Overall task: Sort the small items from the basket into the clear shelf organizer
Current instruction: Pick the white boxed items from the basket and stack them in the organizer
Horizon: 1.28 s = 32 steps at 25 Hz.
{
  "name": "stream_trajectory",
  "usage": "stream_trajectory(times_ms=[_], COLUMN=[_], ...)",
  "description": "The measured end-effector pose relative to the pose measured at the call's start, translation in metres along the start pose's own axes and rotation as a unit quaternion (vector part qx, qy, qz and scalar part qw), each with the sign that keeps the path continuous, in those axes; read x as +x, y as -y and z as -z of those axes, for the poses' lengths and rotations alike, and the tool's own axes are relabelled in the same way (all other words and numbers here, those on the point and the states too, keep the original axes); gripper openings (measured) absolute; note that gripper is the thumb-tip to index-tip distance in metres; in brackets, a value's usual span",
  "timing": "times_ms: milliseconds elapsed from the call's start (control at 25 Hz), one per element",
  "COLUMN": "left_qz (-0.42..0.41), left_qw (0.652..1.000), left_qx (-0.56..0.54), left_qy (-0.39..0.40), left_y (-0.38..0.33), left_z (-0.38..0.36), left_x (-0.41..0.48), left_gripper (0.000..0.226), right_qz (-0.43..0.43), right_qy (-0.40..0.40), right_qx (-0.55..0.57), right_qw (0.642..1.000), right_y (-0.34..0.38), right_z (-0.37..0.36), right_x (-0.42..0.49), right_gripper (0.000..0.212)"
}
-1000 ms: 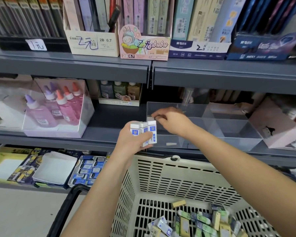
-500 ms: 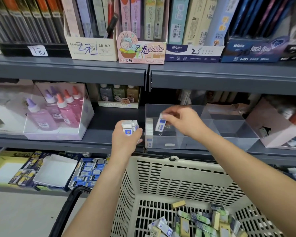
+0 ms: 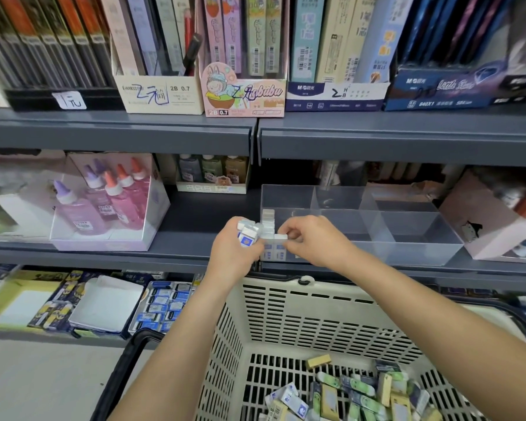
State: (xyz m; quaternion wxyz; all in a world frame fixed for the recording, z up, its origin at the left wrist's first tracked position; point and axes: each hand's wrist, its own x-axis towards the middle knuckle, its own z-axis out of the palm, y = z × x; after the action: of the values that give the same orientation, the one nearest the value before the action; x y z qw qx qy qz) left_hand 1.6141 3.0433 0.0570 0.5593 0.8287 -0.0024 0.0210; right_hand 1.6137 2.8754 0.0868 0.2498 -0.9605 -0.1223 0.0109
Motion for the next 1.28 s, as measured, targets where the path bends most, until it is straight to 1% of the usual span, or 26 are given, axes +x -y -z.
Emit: stream_trajectory(times_ms=[120,200,280,320,360,400,440,520,600,680,760,840,920,960,1000,1040,1080,1120,1160,1280], left_qz=[-0.003,-0.007,-0.008,-0.002,0.010,0.027,0.049,0.079,0.091,0.106,0.128,0.139,0.148,0.154,0.157,0.156,0.152,0.143,0.131,0.103], left_qw=[1.000,1.000,0.997,0.992,0.987,0.980,0.973,0.961,0.949,0.929,0.910,0.910,0.921,0.922,0.920,0.918,0.917,0.921,0.926,0.936], left_qx=[0.010,-0.001,-0.053,-0.098,-0.148,-0.193,-0.225,-0.254,-0.282,-0.332,-0.375,-0.374,-0.355,-0.353,-0.358,-0.364,-0.367,-0.363,-0.353,-0.335], left_qy=[0.005,-0.009,-0.058,-0.075,-0.069,-0.039,0.002,0.078,0.111,0.120,0.122,0.110,0.069,0.046,0.031,0.024,0.021,0.019,0.018,0.010], left_y=[-0.004,-0.006,-0.008,-0.010,-0.013,-0.017,-0.020,-0.024,-0.027,-0.026,-0.026,-0.024,-0.021,-0.020,-0.019,-0.019,-0.019,-0.019,-0.018,-0.013], left_z=[-0.004,-0.007,-0.007,-0.006,-0.005,-0.006,-0.007,-0.013,-0.018,-0.021,-0.022,-0.021,-0.018,-0.015,-0.012,-0.009,-0.007,-0.005,-0.004,-0.002], left_x=[0.005,0.004,-0.003,-0.008,-0.014,-0.019,-0.024,-0.033,-0.040,-0.045,-0.047,-0.047,-0.045,-0.043,-0.041,-0.040,-0.039,-0.038,-0.038,-0.036], left_gripper=[0.030,0.030,0.030,0.030,0.030,0.030,0.030,0.028,0.026,0.029,0.037,0.030,0.017,0.012,0.010,0.011,0.012,0.012,0.012,0.013], right_qz=[-0.002,-0.006,-0.004,0.006,0.021,0.034,0.041,0.040,0.032,0.019,0.011,0.002,-0.028,-0.043,-0.052,-0.056,-0.055,-0.051,-0.050,-0.065], right_qy=[-0.030,-0.018,-0.012,-0.030,-0.062,-0.090,-0.096,-0.049,-0.002,0.031,0.054,0.049,0.004,-0.030,-0.067,-0.094,-0.102,-0.091,-0.069,-0.019], right_qx=[-0.033,-0.024,-0.006,0.002,0.018,0.055,0.107,0.199,0.235,0.274,0.300,0.323,0.369,0.370,0.341,0.285,0.221,0.170,0.141,0.149], right_qw=[0.999,1.000,1.000,1.000,0.998,0.994,0.989,0.978,0.971,0.961,0.952,0.945,0.929,0.928,0.936,0.952,0.968,0.980,0.986,0.987], right_y=[-0.001,-0.002,-0.004,-0.004,-0.003,-0.001,0.002,0.010,0.011,0.008,0.004,0.001,-0.003,-0.005,-0.007,-0.008,-0.007,-0.006,-0.004,-0.005], right_z=[-0.003,-0.001,0.002,0.004,0.006,0.008,0.011,0.016,0.021,0.027,0.031,0.035,0.043,0.046,0.048,0.048,0.046,0.043,0.038,0.027], right_x=[0.001,0.002,0.001,-0.001,-0.003,-0.004,-0.006,-0.010,-0.013,-0.016,-0.019,-0.020,-0.013,-0.007,-0.001,0.006,0.010,0.014,0.016,0.019], right_gripper=[0.023,0.024,0.027,0.028,0.025,0.020,0.017,0.015,0.012,0.009,0.008,0.009,0.011,0.012,0.013,0.013,0.012,0.010,0.009,0.014])
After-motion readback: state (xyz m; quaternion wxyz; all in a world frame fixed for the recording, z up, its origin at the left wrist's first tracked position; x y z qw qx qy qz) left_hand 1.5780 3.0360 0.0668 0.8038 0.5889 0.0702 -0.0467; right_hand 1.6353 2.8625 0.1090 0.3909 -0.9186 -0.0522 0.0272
